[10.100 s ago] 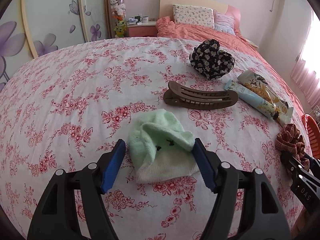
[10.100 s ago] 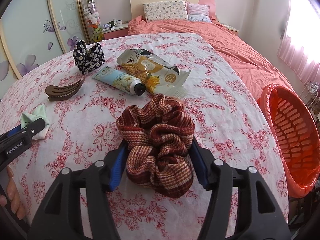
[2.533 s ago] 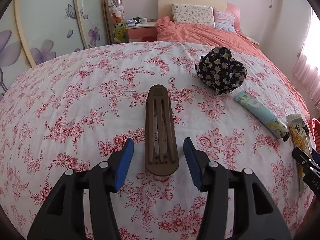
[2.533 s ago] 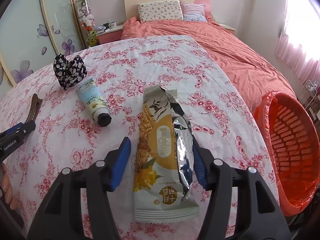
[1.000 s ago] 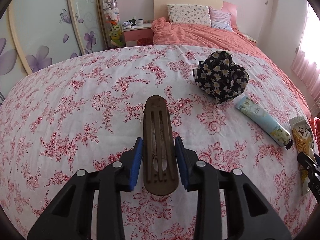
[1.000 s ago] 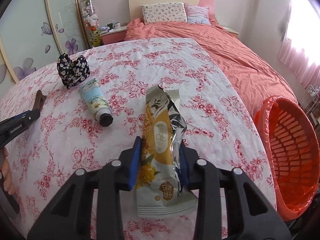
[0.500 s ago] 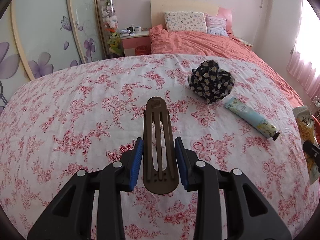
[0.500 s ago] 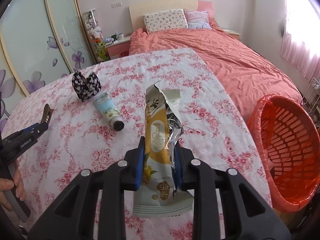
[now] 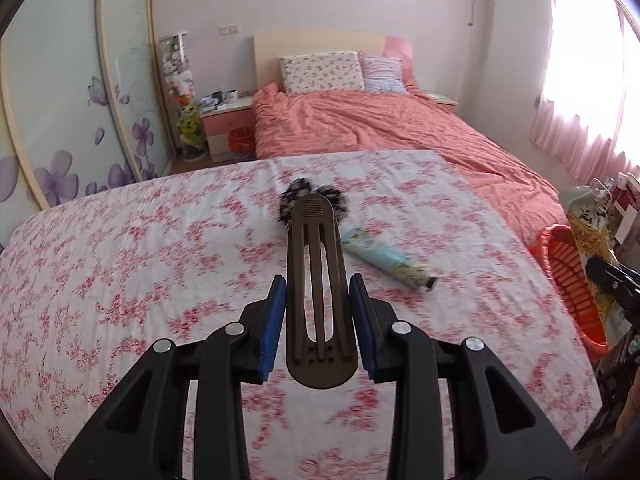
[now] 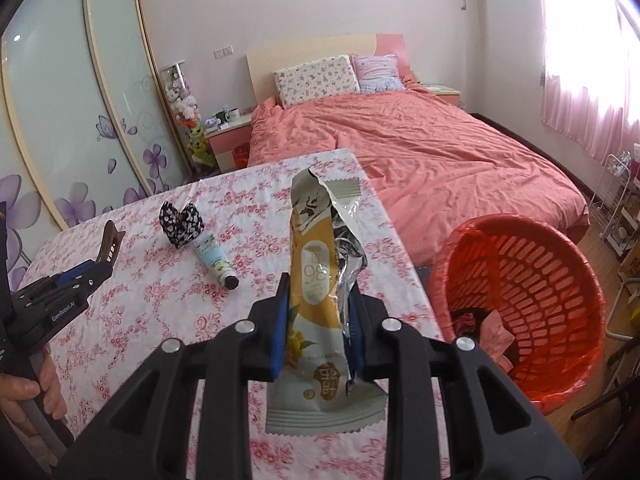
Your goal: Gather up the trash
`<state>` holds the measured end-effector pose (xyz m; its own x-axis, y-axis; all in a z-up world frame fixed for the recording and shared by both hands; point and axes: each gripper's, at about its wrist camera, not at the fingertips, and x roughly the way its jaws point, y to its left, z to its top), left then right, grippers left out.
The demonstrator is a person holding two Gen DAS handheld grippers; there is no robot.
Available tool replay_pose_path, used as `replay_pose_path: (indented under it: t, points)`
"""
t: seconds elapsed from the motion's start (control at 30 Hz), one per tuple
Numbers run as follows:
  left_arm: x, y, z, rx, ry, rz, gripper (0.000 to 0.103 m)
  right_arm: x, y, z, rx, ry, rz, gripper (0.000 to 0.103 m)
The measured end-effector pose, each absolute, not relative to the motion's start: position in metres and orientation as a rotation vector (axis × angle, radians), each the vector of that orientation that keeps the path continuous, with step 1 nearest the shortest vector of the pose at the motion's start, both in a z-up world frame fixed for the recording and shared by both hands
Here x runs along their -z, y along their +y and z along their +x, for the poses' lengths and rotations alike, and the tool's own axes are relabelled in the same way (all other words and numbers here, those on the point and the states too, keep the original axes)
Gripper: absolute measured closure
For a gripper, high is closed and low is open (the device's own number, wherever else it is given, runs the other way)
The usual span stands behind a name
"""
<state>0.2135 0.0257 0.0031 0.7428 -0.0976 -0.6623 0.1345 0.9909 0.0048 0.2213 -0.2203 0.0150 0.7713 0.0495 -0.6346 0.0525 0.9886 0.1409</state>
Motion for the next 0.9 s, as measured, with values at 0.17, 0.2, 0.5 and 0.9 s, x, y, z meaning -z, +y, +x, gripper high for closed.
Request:
replay_pose_path:
  t: [0.17, 0.2, 0.5, 0.9]
  points:
    - [-0.015, -0.010, 0.202, 0.219, 0.711, 0.052, 0.070, -0.025, -0.247, 0.207, 0.035, 0.662, 0.176, 0.077]
    - [-0.017, -0.017, 0.201, 0.237, 0.708, 0.054, 0.070, -0.027, -0.253, 0.204, 0.044, 0.657, 0.179, 0.077]
    - [-0.026, -0.102, 0.184, 0.433, 0.683, 0.097, 0.070, -0.028, -0.317, 0.184, 0.142, 0.643, 0.212, 0.077]
    - [-0.004, -0.231, 0.198, 0.686, 0.728, 0.128, 0.069, -0.012, -0.424, 0.178, 0.221, 0.613, 0.361, 0.077]
